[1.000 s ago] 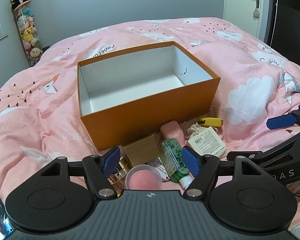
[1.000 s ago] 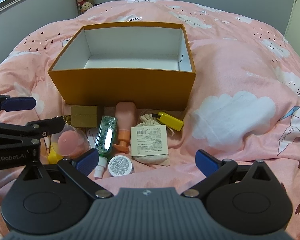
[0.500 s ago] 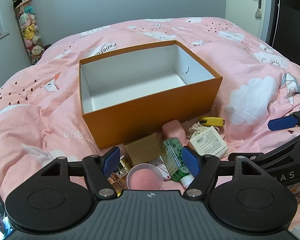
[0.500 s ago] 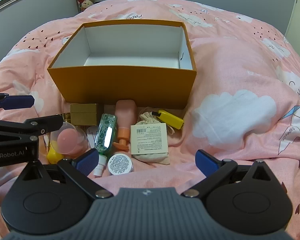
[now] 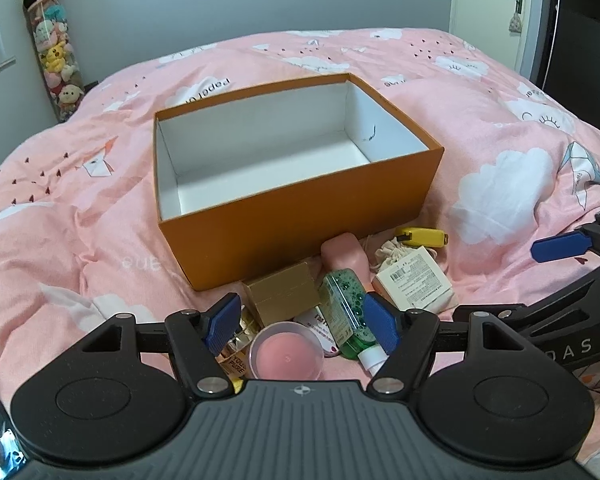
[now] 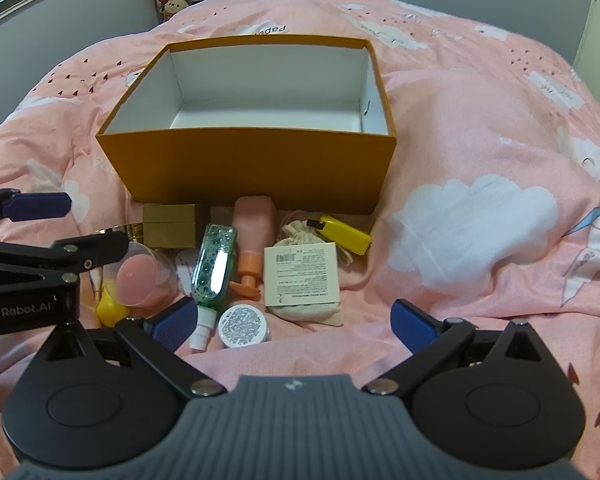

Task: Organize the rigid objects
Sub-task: 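Grasp the white-gold compact with left tool while right tool grasps the gold cube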

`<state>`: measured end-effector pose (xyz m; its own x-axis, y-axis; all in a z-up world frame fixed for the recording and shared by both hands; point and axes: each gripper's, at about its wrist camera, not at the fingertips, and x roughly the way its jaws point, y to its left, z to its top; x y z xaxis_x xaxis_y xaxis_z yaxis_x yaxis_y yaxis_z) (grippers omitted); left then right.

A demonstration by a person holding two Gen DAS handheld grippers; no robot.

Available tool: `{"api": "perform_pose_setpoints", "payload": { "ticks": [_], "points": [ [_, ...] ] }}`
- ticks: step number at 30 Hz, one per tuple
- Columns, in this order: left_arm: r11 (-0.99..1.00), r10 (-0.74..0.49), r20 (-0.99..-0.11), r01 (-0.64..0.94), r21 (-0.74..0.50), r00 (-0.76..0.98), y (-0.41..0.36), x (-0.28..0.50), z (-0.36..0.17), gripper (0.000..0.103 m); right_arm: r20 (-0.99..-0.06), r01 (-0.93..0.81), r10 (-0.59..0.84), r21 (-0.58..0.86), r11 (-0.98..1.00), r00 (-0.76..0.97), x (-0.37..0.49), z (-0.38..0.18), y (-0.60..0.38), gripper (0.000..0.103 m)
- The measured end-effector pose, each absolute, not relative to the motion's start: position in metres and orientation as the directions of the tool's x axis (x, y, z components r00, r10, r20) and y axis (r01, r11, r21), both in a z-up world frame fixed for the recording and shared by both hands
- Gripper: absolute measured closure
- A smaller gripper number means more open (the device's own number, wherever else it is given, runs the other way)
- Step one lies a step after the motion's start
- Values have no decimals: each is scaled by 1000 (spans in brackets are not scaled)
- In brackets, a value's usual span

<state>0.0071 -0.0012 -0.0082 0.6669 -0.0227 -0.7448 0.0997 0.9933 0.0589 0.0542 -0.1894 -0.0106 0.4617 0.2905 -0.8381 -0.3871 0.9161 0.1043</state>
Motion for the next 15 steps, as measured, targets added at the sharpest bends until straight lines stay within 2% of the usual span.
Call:
{"api": "perform_pose_setpoints", "payload": {
  "ticks": [6, 11, 15],
  "points": [
    [996, -25, -787, 85, 34, 616, 6, 22, -23, 25, -874, -421, 298, 123, 899, 383, 76, -25, -181, 3],
    [997, -73, -800, 51, -53, 596, 24, 32, -30, 26, -880, -454, 316, 134, 881, 355, 94, -35, -171, 3],
    [990, -114, -806, -1, -141, 581, 41, 40, -37, 27, -883, -472, 313, 122, 873, 351, 109, -42, -160, 13]
  ]
}}
